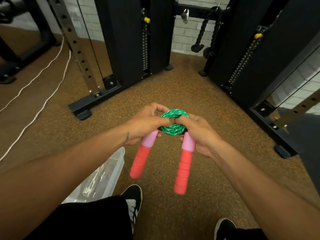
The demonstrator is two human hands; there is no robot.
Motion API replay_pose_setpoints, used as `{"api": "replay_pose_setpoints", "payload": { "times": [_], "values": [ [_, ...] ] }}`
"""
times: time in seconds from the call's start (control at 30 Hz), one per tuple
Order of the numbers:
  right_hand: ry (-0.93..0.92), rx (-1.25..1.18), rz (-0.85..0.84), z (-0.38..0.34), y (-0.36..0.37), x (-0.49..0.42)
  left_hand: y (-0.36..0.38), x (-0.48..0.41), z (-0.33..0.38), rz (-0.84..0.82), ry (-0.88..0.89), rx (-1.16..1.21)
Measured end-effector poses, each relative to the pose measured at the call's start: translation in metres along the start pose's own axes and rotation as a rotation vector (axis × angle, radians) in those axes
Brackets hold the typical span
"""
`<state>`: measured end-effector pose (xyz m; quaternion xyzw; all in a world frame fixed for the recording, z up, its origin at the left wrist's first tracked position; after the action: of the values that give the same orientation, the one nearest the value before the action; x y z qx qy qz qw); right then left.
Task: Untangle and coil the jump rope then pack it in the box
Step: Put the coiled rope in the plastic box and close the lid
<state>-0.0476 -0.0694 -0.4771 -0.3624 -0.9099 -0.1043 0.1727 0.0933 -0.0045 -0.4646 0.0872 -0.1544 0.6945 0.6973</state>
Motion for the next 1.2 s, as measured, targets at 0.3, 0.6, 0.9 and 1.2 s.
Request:
{"api": "replay_pose_setpoints", "payload": {
  "times": [0.3, 0.6, 0.9, 1.2],
  "values": [
    [0.009, -0.204, -0.085, 0.034, 0.093, -0.074, -0.09, 0.026, -0.067, 0.144, -0.014, 0.081],
    [0.169, -0.228, -0.131, 0.118, 0.188, -0.154, -0.162, 0.042, -0.187, 0.313, -0.082, 0.171],
    [0.245, -0.146, -0.128, 0.191, 0.232, -0.207, -0.203, 0.023, -0.268, 0.3, -0.222, -0.044],
    [0.439, 0.061, -0.09, 0.238, 0.244, -0.236, -0.198, 0.009, -0.337, 0.332, -0.287, -0.006]
  ]
}}
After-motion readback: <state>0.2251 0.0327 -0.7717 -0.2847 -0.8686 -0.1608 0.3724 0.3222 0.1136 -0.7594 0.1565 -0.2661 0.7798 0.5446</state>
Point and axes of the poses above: each hand's wrist, its own x-axis away from the middle knuckle, its own y-axis out of the palm, z = x × y, the point moved 2 cm from there along -x, towards the middle knuckle, and after that the axes turned 14 degrees about -z, right-handed, at the moved point
